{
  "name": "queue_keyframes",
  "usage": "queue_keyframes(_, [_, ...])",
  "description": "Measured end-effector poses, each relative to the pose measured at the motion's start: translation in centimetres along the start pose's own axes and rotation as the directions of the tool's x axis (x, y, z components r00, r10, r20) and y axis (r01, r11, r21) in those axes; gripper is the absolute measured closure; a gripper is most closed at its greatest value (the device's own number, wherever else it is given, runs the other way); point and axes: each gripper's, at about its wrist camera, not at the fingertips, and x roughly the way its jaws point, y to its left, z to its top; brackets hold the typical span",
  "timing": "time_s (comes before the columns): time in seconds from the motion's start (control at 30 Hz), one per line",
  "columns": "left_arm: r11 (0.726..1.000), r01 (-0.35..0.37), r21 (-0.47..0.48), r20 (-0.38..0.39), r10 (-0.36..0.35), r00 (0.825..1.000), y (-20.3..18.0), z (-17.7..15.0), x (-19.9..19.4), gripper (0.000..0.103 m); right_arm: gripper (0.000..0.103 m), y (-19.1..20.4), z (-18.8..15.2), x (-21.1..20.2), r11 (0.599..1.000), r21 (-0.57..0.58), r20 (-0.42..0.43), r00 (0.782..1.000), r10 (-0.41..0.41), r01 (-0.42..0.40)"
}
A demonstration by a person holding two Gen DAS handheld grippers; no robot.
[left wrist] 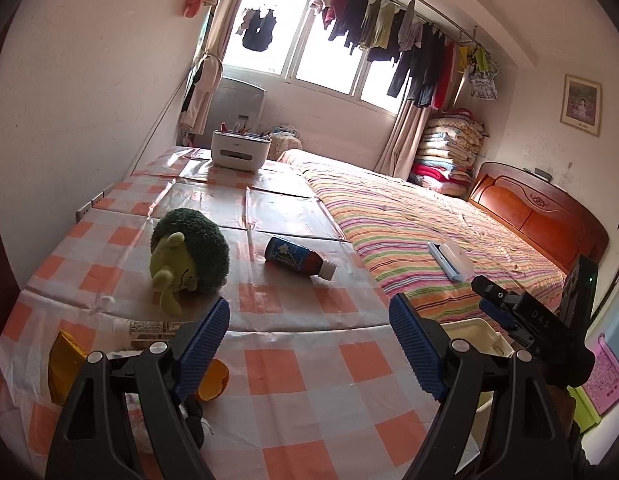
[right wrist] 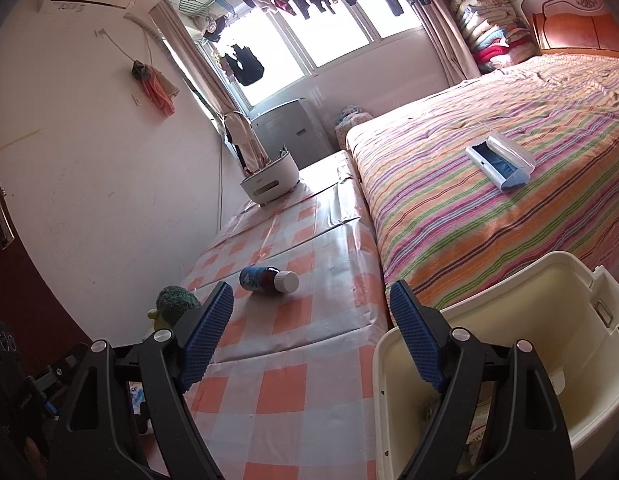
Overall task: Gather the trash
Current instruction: 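Move both grippers back to the items on the table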
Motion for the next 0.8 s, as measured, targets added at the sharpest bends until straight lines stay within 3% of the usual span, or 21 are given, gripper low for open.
queue_keyframes(0.23, [0.986, -0.073, -0.151, 0.03, 0.078, 0.997, 6.6, 0.5, -2.4, 0.023, 0.024, 4.3, -1.8, 2.6, 0.993, -0.073, -0.086, 0.993, 0.083, -0.089])
queue_keyframes(0.4, [0.96, -0.14, -0.242, 0.029, 0.152, 0.988, 10.9, 0.1, -4.0, 0.023, 0.023, 7.8, -3.6, 4.5, 0.977, -0.128, -0.168, 0.974, 0.15, -0.173])
queue_keyframes(0.57, [0.921, -0.179, -0.345, -0.018, 0.184, 0.983, 14.7, -0.9, -4.3, 0.023, 0.023, 11.2, -6.0, 5.9, 0.948, -0.188, -0.263, 0.943, 0.204, -0.257])
queue_keyframes(0.8, [0.905, -0.239, -0.352, -0.11, 0.214, 0.971, 16.7, -2.2, -3.5, 0.023, 0.022, 15.2, -9.4, 7.1, 0.9, -0.234, -0.381, 0.886, 0.263, -0.368])
